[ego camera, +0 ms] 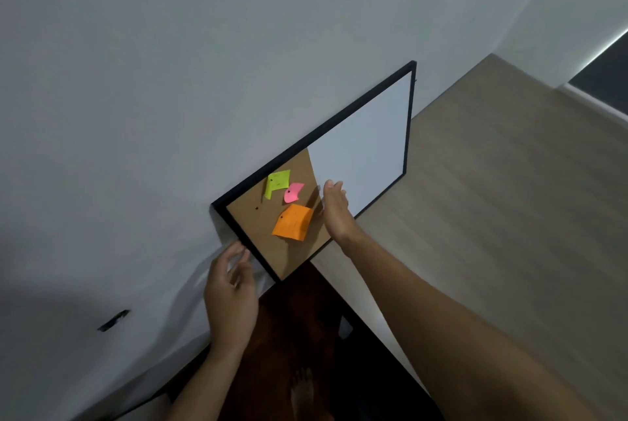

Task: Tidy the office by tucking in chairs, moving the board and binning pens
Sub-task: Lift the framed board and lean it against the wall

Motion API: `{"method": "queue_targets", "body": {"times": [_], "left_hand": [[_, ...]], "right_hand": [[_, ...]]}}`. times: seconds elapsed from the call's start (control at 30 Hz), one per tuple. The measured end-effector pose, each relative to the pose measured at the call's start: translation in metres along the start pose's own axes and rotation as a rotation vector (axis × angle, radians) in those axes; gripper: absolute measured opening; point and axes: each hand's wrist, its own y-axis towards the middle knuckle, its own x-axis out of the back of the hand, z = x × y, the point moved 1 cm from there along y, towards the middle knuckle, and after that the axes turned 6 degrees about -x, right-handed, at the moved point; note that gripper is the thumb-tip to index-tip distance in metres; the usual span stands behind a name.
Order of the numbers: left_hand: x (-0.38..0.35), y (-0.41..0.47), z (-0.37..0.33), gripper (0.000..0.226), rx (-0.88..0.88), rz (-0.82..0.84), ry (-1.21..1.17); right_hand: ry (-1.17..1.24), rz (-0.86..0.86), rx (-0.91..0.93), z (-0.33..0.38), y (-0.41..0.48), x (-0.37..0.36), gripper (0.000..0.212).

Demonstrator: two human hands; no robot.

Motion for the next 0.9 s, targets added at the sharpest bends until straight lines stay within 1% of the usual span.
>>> {"method": "queue_targets", "body": {"times": [0.13, 0.17, 0.2, 0.23, 0.27, 0.3, 0.33, 0.4, 0.47, 0.5, 0.57, 0.63, 0.7, 0.77, 0.9], "left_hand": [[-0.021, 0.007, -0.004, 0.053, 0.008, 0.148, -0.047], [-0.025, 0.01, -0.005, 0.057, 0.005, 0.185, -0.048], [-0.029, 0.012, -0.006, 0.062, 0.003, 0.224, -0.051], [-0.033, 0.014, -0.007, 0.066, 0.001, 0.262, -0.053], [-0.036, 0.015, -0.008, 0.07, -0.002, 0.296, -0.058], [-0.039, 0.016, -0.009, 0.074, -0.003, 0.323, -0.065], [-0.042, 0.017, -0.008, 0.075, -0.004, 0.343, -0.073], [-0.046, 0.018, -0.007, 0.078, -0.003, 0.379, -0.091], [-0.05, 0.02, -0.006, 0.08, 0.007, 0.418, -0.09], [-0.052, 0.02, -0.006, 0.081, 0.013, 0.435, -0.087], [-0.054, 0.02, -0.007, 0.082, 0.018, 0.455, -0.088], [-0.054, 0.019, -0.007, 0.082, 0.024, 0.472, -0.085], [-0.051, 0.019, -0.006, 0.08, 0.019, 0.488, -0.064], [-0.048, 0.019, -0.006, 0.078, 0.003, 0.501, -0.035], [-0.042, 0.01, -0.008, 0.073, -0.023, 0.513, -0.018]], "right_hand": [[0.06, -0.02, 0.025, 0.004, 0.02, 0.022, 0.081], [0.08, -0.017, 0.02, 0.005, 0.028, 0.027, 0.087], [0.093, -0.014, 0.014, 0.005, 0.038, 0.032, 0.1], [0.115, -0.012, 0.012, 0.0, 0.054, 0.037, 0.119], [0.13, -0.009, 0.007, -0.015, 0.081, 0.044, 0.133], [0.139, 0.007, 0.006, -0.028, 0.103, 0.049, 0.14], [0.149, 0.019, 0.002, -0.037, 0.119, 0.052, 0.142], [0.181, 0.006, -0.002, -0.034, 0.118, 0.057, 0.142], [0.227, -0.026, -0.002, -0.02, 0.097, 0.061, 0.139], [0.252, -0.039, -0.004, -0.014, 0.088, 0.063, 0.133], [0.273, -0.063, -0.014, 0.01, 0.049, 0.062, 0.109], [0.283, -0.075, 0.002, 0.021, 0.028, 0.064, 0.084], [0.297, -0.077, 0.02, 0.024, 0.017, 0.067, 0.072], [0.287, -0.09, 0.036, 0.024, 0.007, 0.068, 0.069], [0.25, -0.099, 0.022, 0.013, -0.01, 0.076, 0.074]]}}
